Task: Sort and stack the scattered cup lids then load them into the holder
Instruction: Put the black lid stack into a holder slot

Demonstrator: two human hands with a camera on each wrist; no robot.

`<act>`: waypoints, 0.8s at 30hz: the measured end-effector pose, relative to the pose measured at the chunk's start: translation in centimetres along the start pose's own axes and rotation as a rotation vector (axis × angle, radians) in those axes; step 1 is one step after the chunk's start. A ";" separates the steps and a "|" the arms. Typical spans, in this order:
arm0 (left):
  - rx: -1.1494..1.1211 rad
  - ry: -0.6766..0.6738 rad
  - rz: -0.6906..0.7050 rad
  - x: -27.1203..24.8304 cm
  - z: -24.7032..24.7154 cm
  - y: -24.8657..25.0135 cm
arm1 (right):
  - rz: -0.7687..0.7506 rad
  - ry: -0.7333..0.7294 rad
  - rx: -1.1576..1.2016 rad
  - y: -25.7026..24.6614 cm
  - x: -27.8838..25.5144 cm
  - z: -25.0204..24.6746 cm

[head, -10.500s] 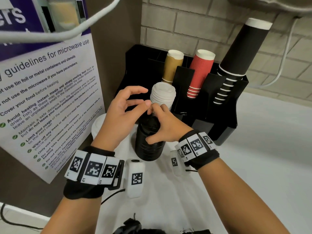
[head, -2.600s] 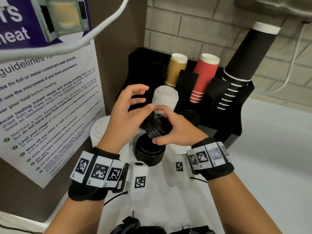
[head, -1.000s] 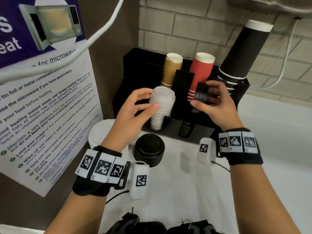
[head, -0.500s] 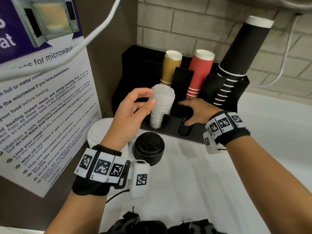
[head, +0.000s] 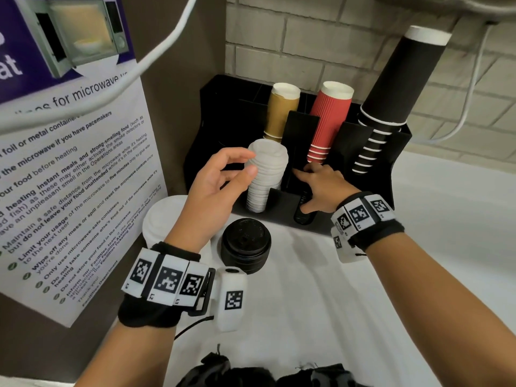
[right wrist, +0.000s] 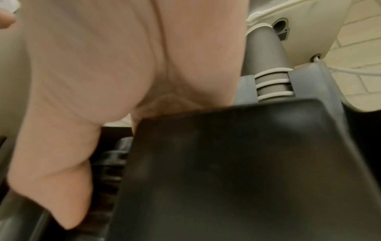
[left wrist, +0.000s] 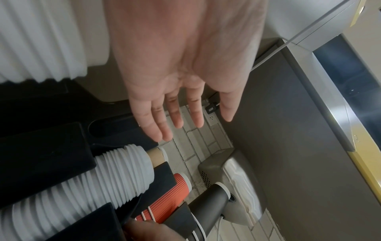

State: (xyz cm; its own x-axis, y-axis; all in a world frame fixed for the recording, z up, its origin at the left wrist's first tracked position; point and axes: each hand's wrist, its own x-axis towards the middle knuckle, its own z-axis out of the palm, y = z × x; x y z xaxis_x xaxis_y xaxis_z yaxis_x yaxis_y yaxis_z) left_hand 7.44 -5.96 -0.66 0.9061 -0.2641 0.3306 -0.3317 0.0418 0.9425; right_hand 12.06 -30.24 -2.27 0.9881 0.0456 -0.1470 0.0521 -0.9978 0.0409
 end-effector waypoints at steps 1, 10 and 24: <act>0.001 -0.004 -0.003 0.0 0.0 0.0 | 0.000 -0.012 -0.005 -0.1 0.0 -0.2; -0.026 0.023 0.003 0.2 -0.2 0.1 | -0.224 0.563 0.414 -3.4 -3.2 -2.3; -0.019 0.016 0.022 0.4 -0.3 0.0 | -0.305 -0.226 0.327 -10.6 -2.8 3.6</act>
State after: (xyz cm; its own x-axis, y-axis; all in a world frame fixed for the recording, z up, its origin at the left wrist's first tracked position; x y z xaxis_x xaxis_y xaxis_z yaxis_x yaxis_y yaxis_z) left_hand 7.87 -5.77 -0.55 0.9027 -0.2473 0.3522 -0.3471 0.0656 0.9355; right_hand 8.19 -19.93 -5.87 0.8768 0.3620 -0.3164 0.2497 -0.9053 -0.3436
